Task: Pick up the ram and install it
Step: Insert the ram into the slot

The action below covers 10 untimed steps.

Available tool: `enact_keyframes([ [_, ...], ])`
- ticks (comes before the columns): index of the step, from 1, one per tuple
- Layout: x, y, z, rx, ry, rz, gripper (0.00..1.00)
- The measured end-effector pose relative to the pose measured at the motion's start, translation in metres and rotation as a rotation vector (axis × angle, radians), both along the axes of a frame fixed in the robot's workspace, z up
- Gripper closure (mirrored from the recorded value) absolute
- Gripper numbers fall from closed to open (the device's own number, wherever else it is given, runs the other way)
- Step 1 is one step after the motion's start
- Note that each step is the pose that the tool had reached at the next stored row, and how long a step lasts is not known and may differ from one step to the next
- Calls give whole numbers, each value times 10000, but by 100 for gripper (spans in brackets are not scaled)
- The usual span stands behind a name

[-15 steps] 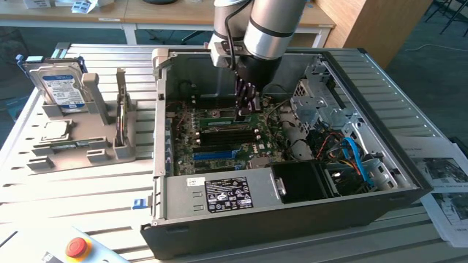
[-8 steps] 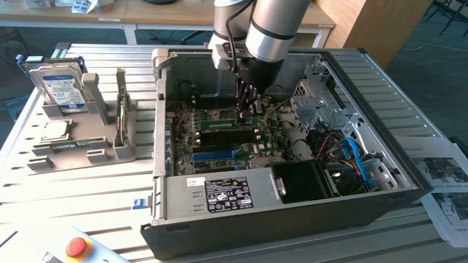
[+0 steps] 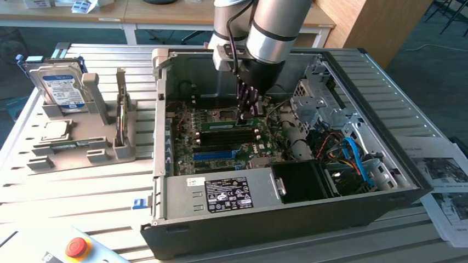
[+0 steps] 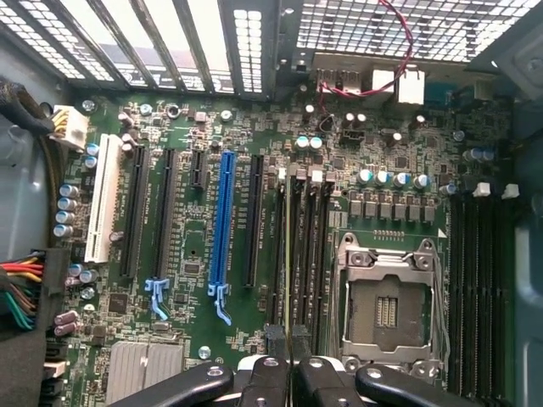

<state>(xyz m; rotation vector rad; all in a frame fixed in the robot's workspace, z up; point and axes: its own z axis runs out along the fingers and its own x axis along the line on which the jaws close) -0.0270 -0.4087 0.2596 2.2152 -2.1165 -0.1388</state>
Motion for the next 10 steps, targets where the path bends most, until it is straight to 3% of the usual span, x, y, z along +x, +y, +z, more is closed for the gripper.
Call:
enact_keyframes([
  [5,5,0,-3,0,0,-341,88],
  [10,12,-1,-3,1,0,-353,88],
])
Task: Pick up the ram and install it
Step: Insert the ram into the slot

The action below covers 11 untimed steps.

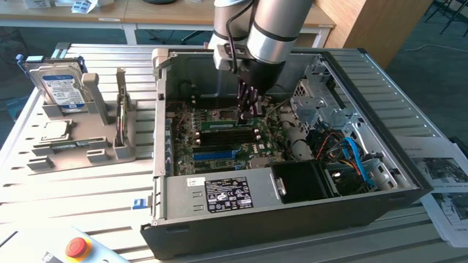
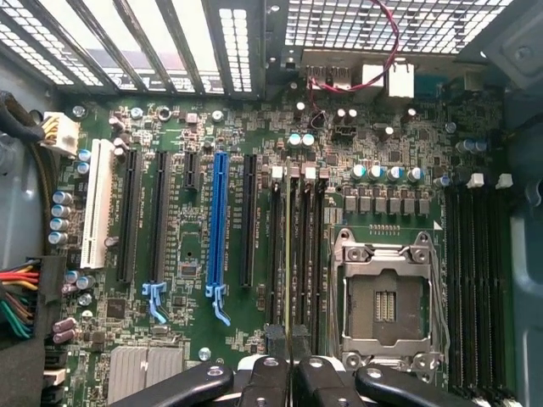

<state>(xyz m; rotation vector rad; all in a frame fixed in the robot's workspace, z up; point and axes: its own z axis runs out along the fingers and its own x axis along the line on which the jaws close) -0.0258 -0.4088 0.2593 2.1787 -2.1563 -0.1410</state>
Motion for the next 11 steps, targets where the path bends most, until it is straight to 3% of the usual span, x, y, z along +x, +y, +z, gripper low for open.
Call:
enact_keyframes([
  [6,55,-3,0,0,2,-13,88],
  [11,67,-32,0,-1,2,-34,88],
])
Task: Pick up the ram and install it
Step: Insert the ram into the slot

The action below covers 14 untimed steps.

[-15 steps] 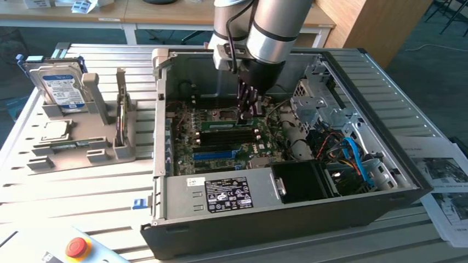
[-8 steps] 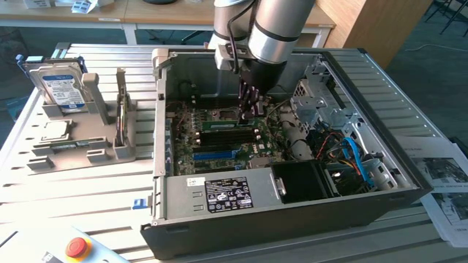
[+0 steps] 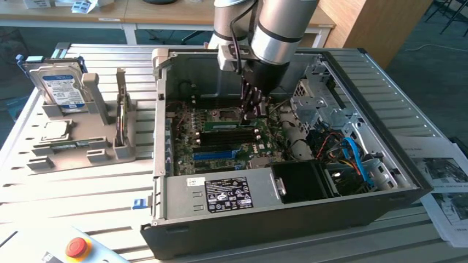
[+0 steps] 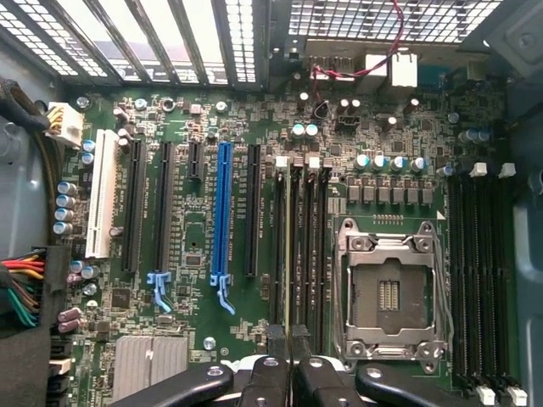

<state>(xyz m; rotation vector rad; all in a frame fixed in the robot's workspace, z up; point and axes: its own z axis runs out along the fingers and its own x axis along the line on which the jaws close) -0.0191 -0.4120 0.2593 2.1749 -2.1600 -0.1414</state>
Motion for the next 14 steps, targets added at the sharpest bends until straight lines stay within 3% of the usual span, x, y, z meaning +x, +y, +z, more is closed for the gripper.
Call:
enact_keyframes([
  [4,2,-26,-1,1,-1,-16,88],
  [14,0,-27,-58,0,-18,-17,88],
])
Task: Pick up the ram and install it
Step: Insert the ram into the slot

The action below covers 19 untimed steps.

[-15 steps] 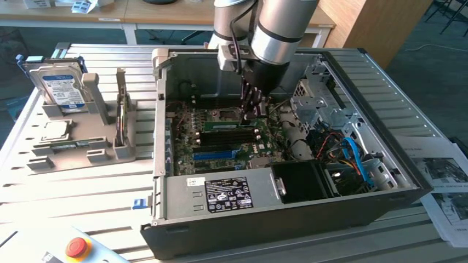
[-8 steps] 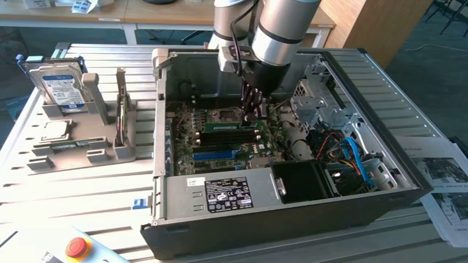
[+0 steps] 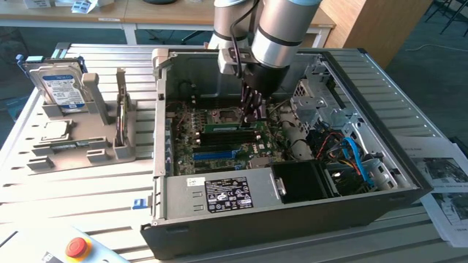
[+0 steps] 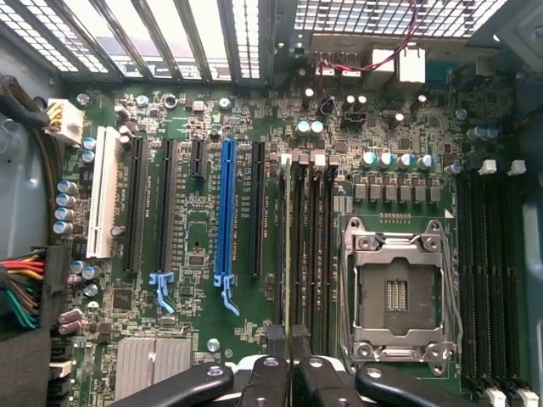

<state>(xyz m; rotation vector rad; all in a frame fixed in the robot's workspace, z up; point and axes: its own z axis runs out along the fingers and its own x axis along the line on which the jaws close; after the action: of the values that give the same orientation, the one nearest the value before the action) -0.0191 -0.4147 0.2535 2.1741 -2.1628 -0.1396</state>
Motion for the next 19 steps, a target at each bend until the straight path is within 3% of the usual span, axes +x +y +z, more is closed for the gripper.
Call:
enact_keyframes([
  [13,-15,0,-140,0,-36,1,88],
  [19,-23,0,-147,1,-37,16,88],
])
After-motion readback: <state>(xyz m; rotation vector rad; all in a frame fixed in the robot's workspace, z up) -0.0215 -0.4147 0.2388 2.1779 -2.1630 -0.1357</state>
